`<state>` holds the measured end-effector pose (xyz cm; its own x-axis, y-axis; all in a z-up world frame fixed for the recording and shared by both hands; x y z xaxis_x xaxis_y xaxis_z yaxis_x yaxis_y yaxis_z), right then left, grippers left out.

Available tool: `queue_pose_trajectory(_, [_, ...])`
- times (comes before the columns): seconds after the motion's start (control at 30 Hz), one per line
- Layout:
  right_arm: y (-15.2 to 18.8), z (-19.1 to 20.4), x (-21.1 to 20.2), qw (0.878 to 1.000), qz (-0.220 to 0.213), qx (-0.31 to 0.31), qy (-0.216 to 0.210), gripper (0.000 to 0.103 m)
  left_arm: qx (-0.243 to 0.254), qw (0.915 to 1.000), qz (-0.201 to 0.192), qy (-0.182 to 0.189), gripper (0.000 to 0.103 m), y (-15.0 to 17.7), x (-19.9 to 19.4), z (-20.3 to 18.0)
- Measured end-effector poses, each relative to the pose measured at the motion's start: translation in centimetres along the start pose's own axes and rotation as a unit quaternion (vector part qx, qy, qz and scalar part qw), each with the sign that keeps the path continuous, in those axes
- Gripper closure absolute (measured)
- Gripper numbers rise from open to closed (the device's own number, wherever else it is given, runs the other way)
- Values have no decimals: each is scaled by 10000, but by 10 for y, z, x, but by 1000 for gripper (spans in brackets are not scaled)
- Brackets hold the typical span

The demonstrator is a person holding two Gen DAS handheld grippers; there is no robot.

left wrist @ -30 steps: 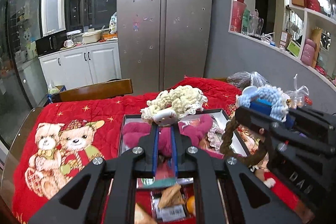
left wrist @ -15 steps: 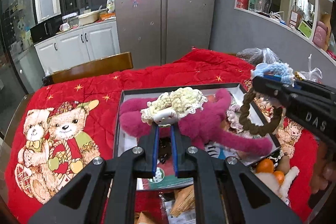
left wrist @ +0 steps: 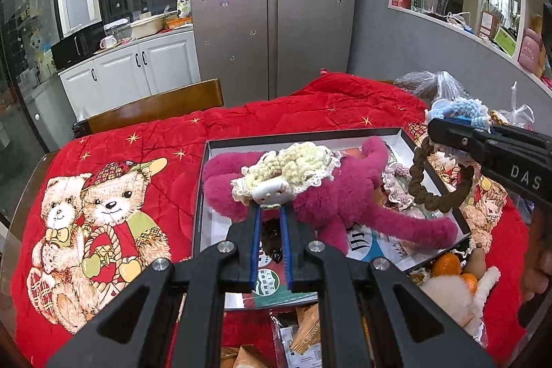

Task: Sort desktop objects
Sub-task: 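Lower both tools over the picture box and open them to drop the scrunchies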

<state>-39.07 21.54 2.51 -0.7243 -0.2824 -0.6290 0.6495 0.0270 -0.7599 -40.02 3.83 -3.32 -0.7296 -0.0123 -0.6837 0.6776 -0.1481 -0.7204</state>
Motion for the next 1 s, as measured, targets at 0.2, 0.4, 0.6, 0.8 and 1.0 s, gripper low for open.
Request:
queue_pose_trajectory(0.2, [0, -3, 1, 10000, 28, 26, 19, 84, 26, 10000, 43, -9, 92, 1, 2, -1])
queue_pose_trajectory(0.4, [2, -3, 6, 9999, 88, 9, 49, 84, 39, 10000, 89, 17, 92, 3, 5, -2])
queue_pose_trajectory(0.6, [3, -1, 10, 9999, 144, -35, 54, 84, 71, 9999, 147, 25, 92, 4, 8, -3])
queue_pose_trajectory(0.8, [4, -3, 13, 9998, 174, -24, 132, 84, 10, 9998, 181, -6, 91, 5, 10, -2])
queue_pose_trajectory(1.0, [2, -1, 9, 9997, 119, -46, 202, 45, -96, 9997, 163, -132, 33, 4, 11, 4])
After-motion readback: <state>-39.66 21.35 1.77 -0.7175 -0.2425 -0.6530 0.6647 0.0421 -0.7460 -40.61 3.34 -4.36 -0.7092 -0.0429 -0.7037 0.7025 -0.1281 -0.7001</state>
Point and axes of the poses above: each gripper's, at about its wrist camera, not at the fingertips, and x roughly the way its jaws point, z to its left, y to its underside, the point moved 1 cm from there along x, roughly the way its jaws point, and after that the axes turned 10 degrees about -y, right-handed, at the moved point
